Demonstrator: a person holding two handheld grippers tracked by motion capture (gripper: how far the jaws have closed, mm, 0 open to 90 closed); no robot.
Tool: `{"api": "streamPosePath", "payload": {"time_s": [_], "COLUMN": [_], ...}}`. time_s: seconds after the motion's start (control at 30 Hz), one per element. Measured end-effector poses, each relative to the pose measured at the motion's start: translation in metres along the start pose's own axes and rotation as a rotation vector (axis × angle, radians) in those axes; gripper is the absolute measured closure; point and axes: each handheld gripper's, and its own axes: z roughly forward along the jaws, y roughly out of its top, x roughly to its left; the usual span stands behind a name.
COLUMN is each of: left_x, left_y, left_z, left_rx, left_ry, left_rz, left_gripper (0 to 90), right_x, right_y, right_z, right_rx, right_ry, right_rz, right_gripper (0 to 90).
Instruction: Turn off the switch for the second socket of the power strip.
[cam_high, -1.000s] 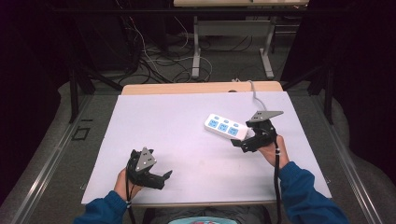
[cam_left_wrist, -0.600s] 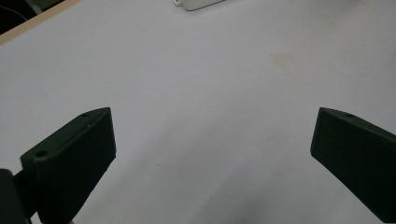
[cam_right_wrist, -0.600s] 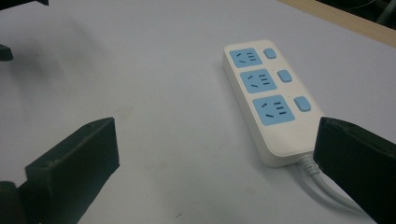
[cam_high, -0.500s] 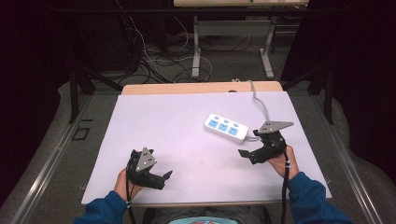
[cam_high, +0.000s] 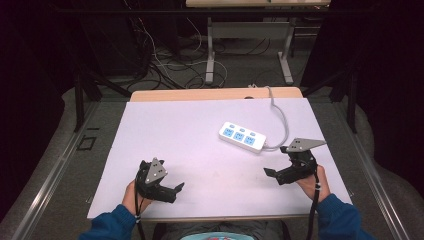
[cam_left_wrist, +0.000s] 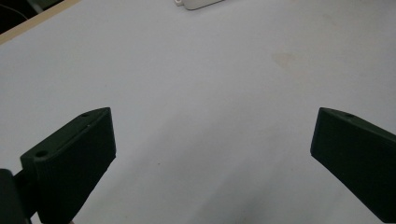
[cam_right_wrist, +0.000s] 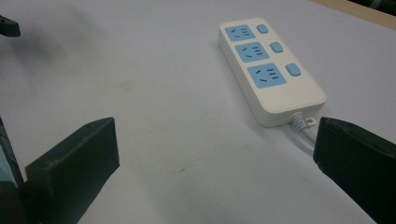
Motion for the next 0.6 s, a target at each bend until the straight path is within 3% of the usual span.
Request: {"api": "streamPosePath", "payload": {"time_s": [0.6], "left_x": [0.0], "left_y": [0.0], "left_z": [0.0], "left_rx": [0.002], "left_ry": [0.002], "left_rz": [0.002], "left_gripper": [0.0], "right_x": [0.012], "right_y": [-0.021], "right_z": [-0.013], "right_rx": [0.006], "right_ry": [-0.021], "right_rz": [0.01], "right_gripper": [0.0]}}
